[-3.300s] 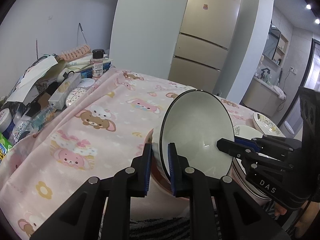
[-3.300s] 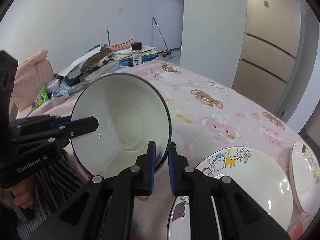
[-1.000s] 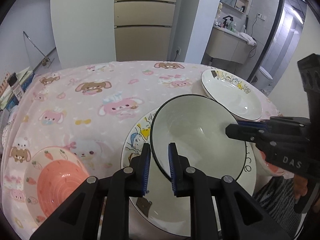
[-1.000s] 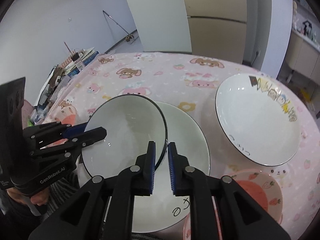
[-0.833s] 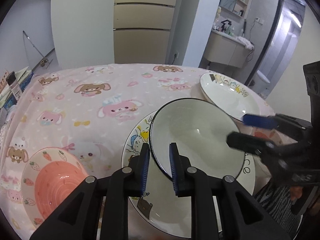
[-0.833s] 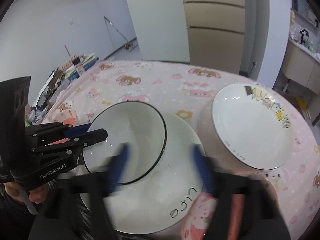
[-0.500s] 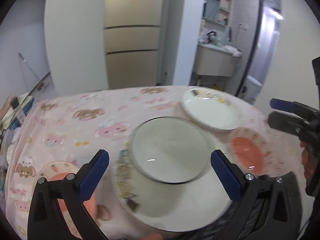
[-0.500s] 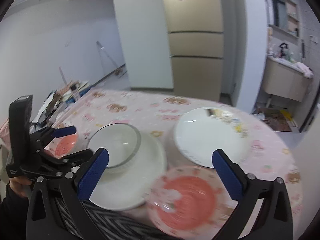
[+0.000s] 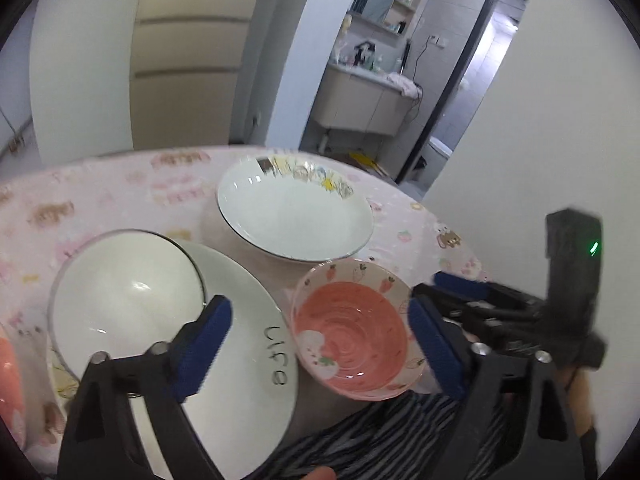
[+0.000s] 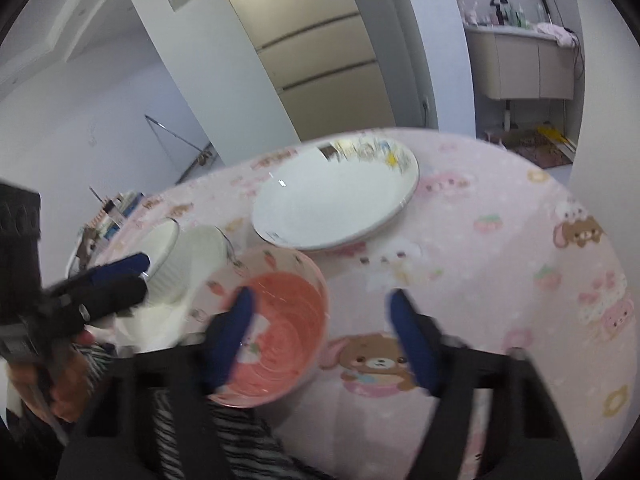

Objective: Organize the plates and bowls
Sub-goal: 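Move both tools to the pink swirl bowl and close on its rim, then lift the pink swirl bowl with both tools and carry it across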

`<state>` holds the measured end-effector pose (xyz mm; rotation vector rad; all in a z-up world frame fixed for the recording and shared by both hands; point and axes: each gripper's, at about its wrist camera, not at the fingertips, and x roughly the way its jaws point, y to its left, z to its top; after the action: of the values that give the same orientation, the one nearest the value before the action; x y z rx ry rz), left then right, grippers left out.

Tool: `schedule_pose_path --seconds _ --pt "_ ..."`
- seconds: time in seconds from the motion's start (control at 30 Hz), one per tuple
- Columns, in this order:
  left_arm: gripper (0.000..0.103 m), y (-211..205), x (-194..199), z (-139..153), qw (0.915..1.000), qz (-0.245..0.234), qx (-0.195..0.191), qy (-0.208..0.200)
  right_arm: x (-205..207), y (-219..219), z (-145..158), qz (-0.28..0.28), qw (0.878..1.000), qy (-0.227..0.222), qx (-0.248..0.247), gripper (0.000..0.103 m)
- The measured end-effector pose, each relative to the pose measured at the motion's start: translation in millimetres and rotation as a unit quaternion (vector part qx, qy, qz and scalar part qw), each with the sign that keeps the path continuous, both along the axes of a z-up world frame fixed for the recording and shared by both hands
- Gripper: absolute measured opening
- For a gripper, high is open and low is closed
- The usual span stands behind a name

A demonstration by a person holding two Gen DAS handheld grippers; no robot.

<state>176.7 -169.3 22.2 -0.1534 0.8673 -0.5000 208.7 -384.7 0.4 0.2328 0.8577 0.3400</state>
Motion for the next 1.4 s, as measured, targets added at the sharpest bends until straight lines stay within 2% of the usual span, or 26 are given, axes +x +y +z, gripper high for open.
schedule_pose_path --seconds 0.07,0.13,0.2,0.3,0.37,0.4,0.43,0.47,0.63,0.7,0.77,0.9,0.97,1.0,1.07,1.13,1.2,1.3,1.4 --pt "0.082 -8.9 5.5 -3.1 0.9998 -0.012 0.014 0.003 4.1 2.4 -9.2 0.007 1.000 0.013 -0.008 0.038" --pt "0.066 -18.2 10.1 -8.9 0.9989 -0.017 0.044 0.007 6.5 4.4 -16.9 0.015 1.000 0.023 -0.005 0.032" --pt "0.057 -26.7 15.1 -17.8 0.9973 -0.027 0.066 0.012 8.1 6.1 -22.4 0.020 0.999 0.031 -0.005 0.029" --pt "0.051 -33.2 21.1 -30.3 0.9960 -0.033 0.080 0.020 9.7 5.4 -28.1 0.029 0.999 0.039 0.003 0.029" --pt "0.048 -33.9 22.8 -36.0 0.9957 -0.035 0.081 0.029 7.9 6.1 -28.1 0.028 0.999 0.035 -0.012 0.026" --pt "0.048 -33.9 22.9 -37.3 0.9957 -0.038 0.078 0.031 7.0 6.5 -28.8 0.027 0.999 0.033 -0.021 0.023" --pt "0.046 -34.5 23.6 -39.4 0.9957 -0.042 0.076 0.032 6.1 6.7 -30.2 0.028 0.999 0.034 -0.028 0.014" --pt "0.045 -35.6 23.6 -41.4 0.9954 -0.047 0.077 0.033 5.1 6.3 -33.1 0.028 0.998 0.036 -0.032 0.009" --pt "0.028 -46.1 25.1 -49.7 0.9938 -0.065 0.076 0.049 1.1 0.0 -35.1 0.031 0.999 0.028 -0.007 0.009" --pt "0.020 -51.2 23.0 -53.6 0.9919 -0.060 0.105 0.039 1.1 1.9 -34.2 0.031 0.999 0.028 -0.011 0.009" --pt "0.018 -52.4 20.9 -55.1 0.9909 -0.059 0.116 0.032 2.8 2.4 -34.4 0.034 0.999 0.032 -0.006 0.009" --pt "0.017 -50.9 19.6 -52.3 0.9935 -0.052 0.097 0.030 11.6 5.1 -47.4 0.026 0.997 0.065 0.012 0.010" --pt "0.012 -52.0 17.7 -49.6 0.9928 -0.043 0.109 0.022 10.6 4.1 -47.3 0.020 0.998 0.060 0.026 0.007" --pt "0.009 -50.9 16.8 -47.8 0.9930 -0.042 0.109 0.017 7.6 0.5 -41.5 0.017 0.998 0.046 0.040 0.007" --pt "0.008 -45.0 15.0 -39.6 0.9953 -0.040 0.087 0.007 2.6 -4.3 -29.0 0.009 0.998 0.025 0.055 0.007" --pt "0.008 -40.3 11.9 -24.6 0.9965 -0.030 0.077 -0.011 -1.6 1.6 -13.4 0.009 0.999 0.005 0.042 0.007" --pt "0.008 -34.3 5.9 -2.1 0.9962 -0.026 0.073 -0.040 -7.8 8.4 10.0 0.007 0.999 -0.028 0.030 0.007" --pt "0.008 -13.9 -4.7 33.0 0.9965 -0.020 0.044 -0.069 -17.7 17.7 53.3 0.009 0.996 -0.079 0.043 0.009" --pt "0.008 12.4 -16.7 66.5 0.9953 -0.004 0.022 -0.094 -29.5 44.1 92.3 0.025 0.992 -0.122 0.022 0.010"
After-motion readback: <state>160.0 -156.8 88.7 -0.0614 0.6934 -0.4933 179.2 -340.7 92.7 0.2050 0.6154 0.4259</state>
